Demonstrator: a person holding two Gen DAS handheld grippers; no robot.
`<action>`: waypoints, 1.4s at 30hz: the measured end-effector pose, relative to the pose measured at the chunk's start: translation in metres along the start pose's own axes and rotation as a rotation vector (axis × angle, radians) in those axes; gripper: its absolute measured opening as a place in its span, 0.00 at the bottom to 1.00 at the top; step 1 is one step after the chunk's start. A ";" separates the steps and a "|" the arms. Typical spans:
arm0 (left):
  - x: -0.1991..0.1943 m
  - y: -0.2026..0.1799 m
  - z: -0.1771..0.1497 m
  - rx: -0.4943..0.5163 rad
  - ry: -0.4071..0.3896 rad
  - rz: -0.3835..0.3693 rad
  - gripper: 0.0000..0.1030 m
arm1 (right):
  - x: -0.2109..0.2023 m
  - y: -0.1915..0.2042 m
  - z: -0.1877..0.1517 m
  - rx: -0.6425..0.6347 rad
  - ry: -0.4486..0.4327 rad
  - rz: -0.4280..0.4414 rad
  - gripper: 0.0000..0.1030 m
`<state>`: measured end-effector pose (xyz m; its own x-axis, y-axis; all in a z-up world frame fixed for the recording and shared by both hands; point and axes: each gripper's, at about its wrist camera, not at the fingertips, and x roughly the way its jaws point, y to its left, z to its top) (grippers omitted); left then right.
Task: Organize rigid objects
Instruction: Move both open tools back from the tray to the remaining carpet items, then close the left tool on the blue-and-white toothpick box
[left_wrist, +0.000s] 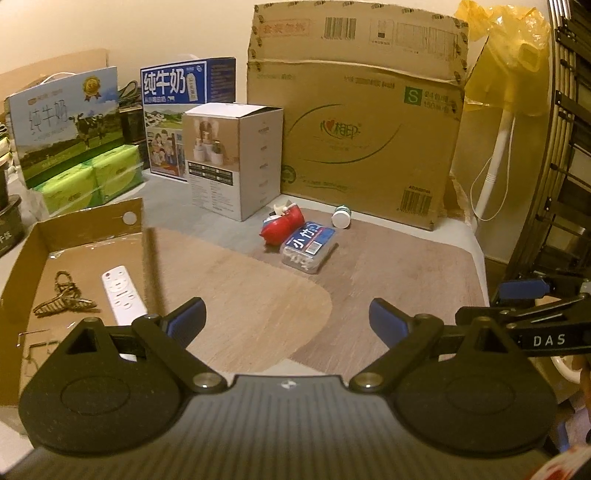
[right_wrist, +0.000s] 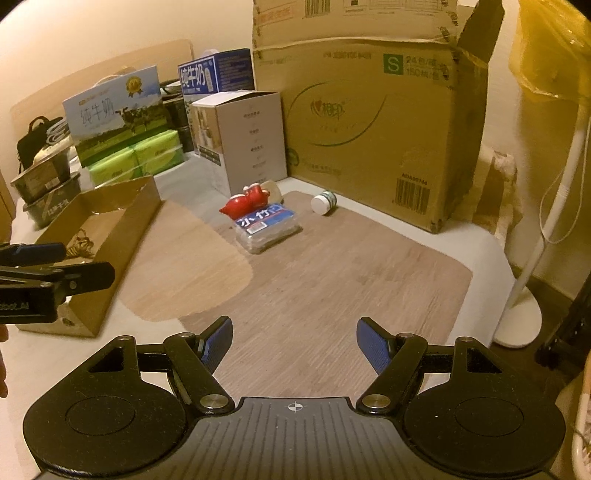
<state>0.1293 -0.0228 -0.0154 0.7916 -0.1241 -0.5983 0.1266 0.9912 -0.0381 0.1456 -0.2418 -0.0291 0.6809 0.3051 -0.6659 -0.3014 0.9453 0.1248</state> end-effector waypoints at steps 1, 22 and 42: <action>0.004 -0.002 0.001 0.003 0.001 -0.001 0.91 | 0.003 -0.003 0.002 -0.008 -0.001 0.001 0.72; 0.136 -0.005 0.039 0.076 0.098 -0.082 0.81 | 0.096 -0.064 0.042 -0.060 0.003 0.030 0.72; 0.241 -0.009 0.050 0.143 0.177 -0.115 0.65 | 0.173 -0.090 0.061 -0.084 0.029 0.053 0.72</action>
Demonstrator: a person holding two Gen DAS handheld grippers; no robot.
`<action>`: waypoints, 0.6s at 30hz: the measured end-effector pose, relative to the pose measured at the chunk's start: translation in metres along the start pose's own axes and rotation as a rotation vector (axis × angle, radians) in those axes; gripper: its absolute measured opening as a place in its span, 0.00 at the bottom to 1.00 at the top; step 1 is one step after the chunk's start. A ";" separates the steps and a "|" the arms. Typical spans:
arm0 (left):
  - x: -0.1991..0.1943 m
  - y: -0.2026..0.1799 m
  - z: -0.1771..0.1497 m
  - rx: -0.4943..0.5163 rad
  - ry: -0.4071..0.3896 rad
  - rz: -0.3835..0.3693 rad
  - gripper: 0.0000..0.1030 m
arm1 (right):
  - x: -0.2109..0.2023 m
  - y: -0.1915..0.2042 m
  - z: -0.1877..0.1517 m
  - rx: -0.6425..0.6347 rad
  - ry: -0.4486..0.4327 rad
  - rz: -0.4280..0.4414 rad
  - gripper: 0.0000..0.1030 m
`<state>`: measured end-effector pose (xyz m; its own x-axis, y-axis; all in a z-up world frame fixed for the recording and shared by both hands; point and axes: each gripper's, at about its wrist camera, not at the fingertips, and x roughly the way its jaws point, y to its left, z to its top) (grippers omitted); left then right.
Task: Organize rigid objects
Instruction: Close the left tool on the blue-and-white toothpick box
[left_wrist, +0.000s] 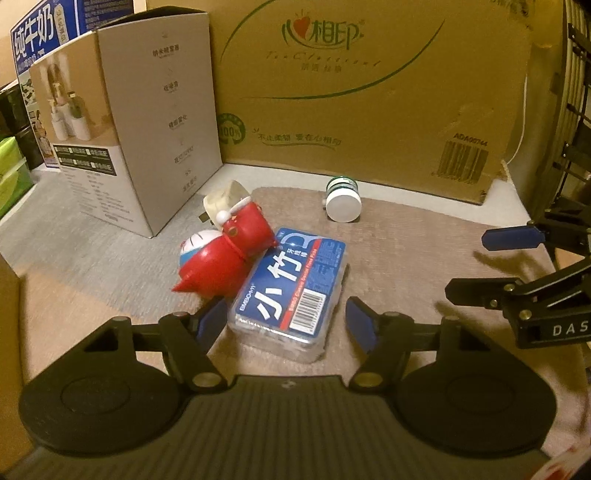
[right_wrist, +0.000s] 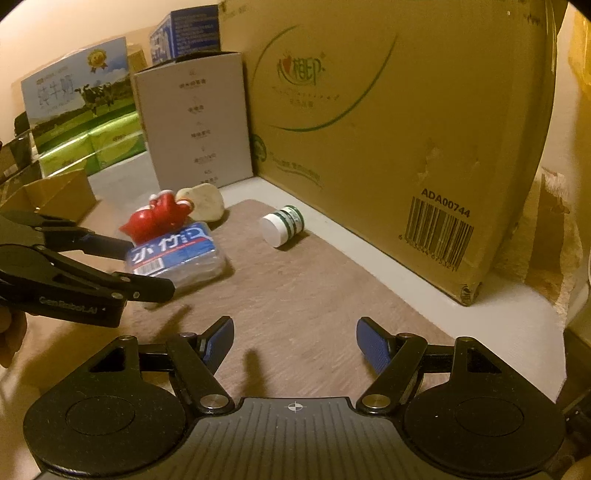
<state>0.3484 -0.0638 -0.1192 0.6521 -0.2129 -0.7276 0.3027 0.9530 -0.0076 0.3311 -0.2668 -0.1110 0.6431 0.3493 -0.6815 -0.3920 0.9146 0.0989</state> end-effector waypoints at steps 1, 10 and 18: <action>0.002 0.000 0.001 0.003 0.000 0.001 0.61 | 0.002 -0.002 0.000 0.000 0.001 0.000 0.72; -0.010 -0.010 -0.005 -0.008 0.005 0.012 0.55 | 0.012 -0.005 0.003 0.000 0.002 -0.002 0.72; -0.048 -0.015 -0.039 -0.127 -0.020 0.126 0.55 | 0.018 0.003 0.014 -0.019 -0.015 0.008 0.71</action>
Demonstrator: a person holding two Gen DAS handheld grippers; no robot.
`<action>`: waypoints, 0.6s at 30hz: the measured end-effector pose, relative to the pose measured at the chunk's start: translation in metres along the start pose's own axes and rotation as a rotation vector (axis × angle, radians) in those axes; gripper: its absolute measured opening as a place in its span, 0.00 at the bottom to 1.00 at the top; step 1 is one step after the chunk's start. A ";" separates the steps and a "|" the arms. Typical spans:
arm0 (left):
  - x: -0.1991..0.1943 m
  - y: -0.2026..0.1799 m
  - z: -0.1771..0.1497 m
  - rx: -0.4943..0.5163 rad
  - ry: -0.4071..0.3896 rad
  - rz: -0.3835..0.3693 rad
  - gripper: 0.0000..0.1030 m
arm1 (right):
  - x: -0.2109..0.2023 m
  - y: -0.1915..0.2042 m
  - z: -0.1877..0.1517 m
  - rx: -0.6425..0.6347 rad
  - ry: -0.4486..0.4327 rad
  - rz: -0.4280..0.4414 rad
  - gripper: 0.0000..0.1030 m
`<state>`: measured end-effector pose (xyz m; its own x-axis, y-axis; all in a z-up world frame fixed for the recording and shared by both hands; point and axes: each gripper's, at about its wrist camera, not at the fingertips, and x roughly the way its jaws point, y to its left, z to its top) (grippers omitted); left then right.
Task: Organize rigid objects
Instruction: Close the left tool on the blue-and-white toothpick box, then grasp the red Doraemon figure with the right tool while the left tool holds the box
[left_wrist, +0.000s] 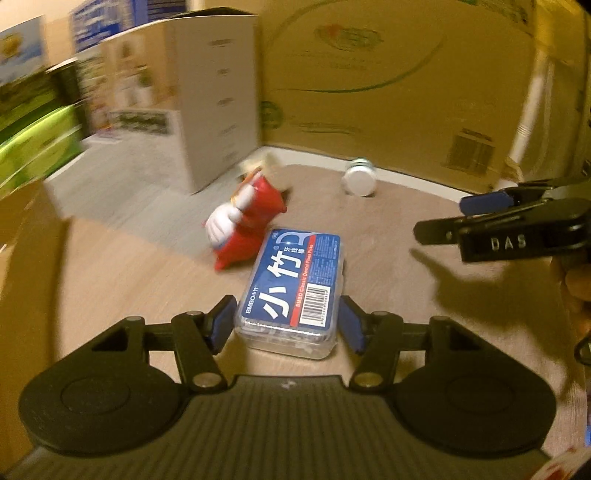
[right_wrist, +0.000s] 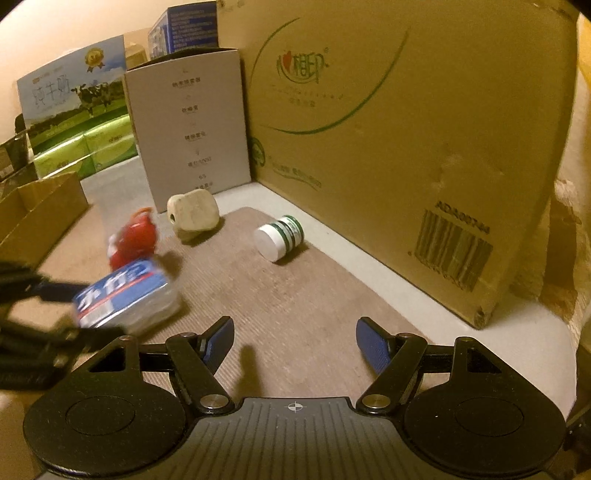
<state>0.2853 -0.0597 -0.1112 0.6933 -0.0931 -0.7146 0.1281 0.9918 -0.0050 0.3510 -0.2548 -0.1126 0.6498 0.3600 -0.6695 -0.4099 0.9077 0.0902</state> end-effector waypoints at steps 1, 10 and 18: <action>-0.004 0.003 -0.005 -0.034 -0.004 0.022 0.55 | 0.001 0.002 0.001 -0.001 0.000 0.002 0.71; -0.010 0.015 -0.009 -0.063 -0.010 0.029 0.54 | 0.008 0.020 0.004 -0.023 0.007 0.022 0.71; 0.009 0.015 0.004 0.003 0.010 0.000 0.53 | 0.012 0.020 0.006 -0.019 0.011 0.013 0.71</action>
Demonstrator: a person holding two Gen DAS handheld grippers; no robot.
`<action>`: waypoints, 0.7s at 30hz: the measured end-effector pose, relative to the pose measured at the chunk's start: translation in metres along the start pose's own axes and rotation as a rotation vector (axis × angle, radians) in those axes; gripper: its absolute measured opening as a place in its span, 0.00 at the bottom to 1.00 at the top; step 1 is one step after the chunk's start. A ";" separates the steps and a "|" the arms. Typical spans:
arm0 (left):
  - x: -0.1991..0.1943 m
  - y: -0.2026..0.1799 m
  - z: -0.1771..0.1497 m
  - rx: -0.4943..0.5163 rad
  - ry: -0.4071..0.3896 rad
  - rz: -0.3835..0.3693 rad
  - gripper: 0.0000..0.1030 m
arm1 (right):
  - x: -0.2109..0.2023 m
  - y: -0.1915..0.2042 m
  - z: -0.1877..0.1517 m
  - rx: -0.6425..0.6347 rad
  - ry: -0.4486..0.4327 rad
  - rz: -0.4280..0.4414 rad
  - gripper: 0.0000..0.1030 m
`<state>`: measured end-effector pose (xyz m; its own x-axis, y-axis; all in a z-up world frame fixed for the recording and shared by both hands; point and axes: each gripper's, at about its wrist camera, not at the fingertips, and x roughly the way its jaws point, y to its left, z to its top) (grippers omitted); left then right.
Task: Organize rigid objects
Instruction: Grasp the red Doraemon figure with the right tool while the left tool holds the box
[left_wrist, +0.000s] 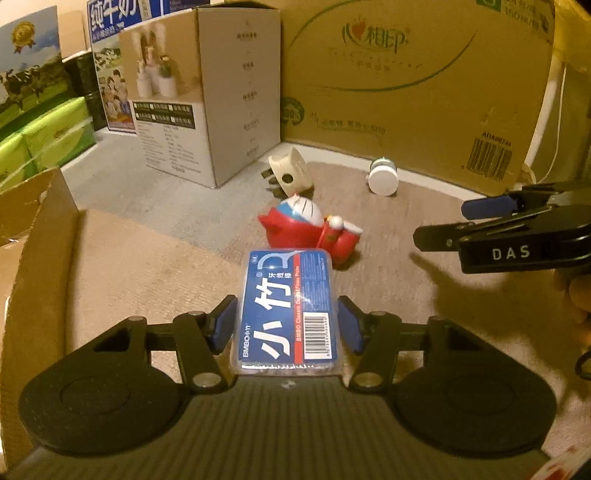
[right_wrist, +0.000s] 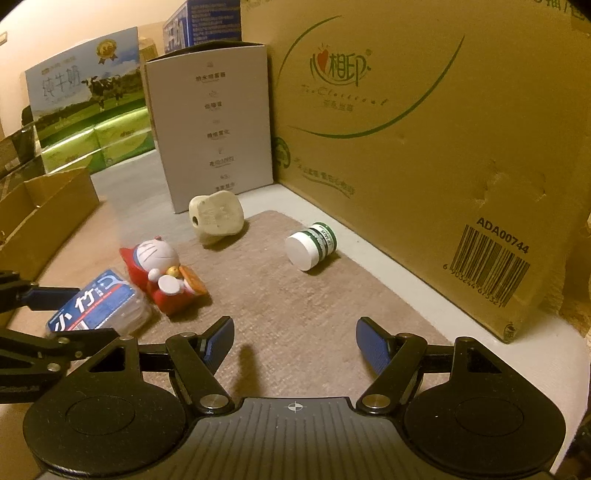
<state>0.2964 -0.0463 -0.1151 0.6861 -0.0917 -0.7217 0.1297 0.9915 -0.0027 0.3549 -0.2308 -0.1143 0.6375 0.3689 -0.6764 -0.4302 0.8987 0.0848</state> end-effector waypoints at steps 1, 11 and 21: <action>-0.001 0.001 0.000 -0.003 0.000 0.000 0.53 | 0.000 0.001 0.000 -0.001 -0.001 0.006 0.71; -0.025 0.025 -0.005 -0.110 -0.051 0.074 0.52 | 0.008 0.029 0.009 -0.058 -0.059 0.212 0.71; -0.025 0.029 -0.003 -0.150 -0.068 0.066 0.52 | 0.045 0.065 0.025 -0.252 -0.038 0.257 0.55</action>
<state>0.2808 -0.0150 -0.0991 0.7370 -0.0270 -0.6753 -0.0217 0.9977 -0.0635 0.3723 -0.1500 -0.1209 0.5098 0.5879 -0.6281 -0.7203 0.6909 0.0621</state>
